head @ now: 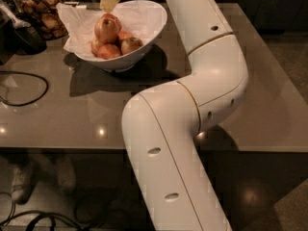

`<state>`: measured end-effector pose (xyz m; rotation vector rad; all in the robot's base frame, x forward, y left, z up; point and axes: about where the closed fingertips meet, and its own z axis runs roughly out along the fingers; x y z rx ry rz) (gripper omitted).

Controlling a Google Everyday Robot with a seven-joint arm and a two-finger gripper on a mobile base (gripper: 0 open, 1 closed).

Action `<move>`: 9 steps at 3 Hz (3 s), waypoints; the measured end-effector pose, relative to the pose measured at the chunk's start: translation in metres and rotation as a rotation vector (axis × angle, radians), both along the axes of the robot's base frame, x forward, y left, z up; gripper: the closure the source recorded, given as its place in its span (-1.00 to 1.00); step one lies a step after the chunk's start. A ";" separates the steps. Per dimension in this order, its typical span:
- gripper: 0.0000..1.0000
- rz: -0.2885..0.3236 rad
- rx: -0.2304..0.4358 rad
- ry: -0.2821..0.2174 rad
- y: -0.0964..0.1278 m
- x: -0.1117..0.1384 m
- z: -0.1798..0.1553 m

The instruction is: Pick apple from white bowl

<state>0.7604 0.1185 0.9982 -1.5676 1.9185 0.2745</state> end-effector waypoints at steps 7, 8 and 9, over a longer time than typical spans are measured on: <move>-1.00 -0.001 0.006 -0.005 0.004 0.003 -0.002; -1.00 -0.053 0.012 0.011 0.002 0.010 -0.006; -1.00 -0.137 0.011 0.045 -0.003 0.017 -0.013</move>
Offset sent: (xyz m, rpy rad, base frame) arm 0.0033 0.0038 -0.0018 0.0063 -0.0045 -0.0006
